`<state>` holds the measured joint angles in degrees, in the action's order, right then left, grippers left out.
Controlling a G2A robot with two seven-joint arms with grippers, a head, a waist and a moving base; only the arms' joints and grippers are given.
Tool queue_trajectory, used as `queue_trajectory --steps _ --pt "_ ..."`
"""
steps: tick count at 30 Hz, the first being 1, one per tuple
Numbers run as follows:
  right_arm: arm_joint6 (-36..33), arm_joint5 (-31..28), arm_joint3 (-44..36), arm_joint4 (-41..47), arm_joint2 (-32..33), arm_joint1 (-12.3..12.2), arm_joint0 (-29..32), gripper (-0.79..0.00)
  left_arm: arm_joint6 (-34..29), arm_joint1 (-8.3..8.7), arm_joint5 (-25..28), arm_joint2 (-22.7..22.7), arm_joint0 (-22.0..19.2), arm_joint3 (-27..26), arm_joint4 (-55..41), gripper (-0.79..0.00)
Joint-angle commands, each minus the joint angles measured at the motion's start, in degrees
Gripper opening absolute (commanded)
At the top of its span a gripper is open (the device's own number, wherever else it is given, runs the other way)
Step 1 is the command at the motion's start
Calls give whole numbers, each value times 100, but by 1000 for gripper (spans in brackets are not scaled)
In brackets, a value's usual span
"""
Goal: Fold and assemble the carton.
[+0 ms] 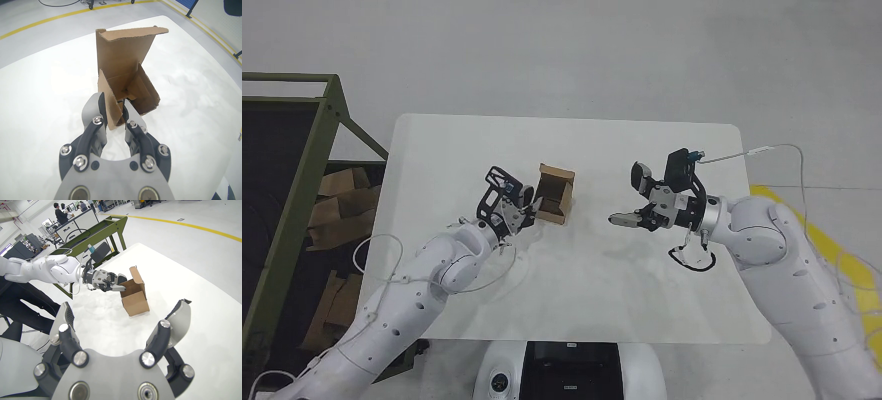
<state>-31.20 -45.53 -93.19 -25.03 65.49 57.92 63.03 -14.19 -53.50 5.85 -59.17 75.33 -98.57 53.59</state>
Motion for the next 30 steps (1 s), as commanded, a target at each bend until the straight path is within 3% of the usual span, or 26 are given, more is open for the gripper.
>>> queue_trajectory --steps 1,9,14,21,30 --pt "10 -2 -1 -5 -7 0 -2 0 -13 -12 -45 -23 37 -20 -11 -603" --pt "18 9 -13 -21 -45 3 -30 0 -12 -67 -133 -86 158 -89 -51 -656" --pt "9 4 -2 -15 -58 1 -48 0 -37 -101 -165 -109 201 -125 -33 -785" --pt "11 -36 56 0 -120 10 -103 0 -103 -137 -173 -156 301 -253 19 -785" --pt "-20 -58 138 7 -249 33 -214 0 -150 -188 -635 -202 598 -582 185 -785"
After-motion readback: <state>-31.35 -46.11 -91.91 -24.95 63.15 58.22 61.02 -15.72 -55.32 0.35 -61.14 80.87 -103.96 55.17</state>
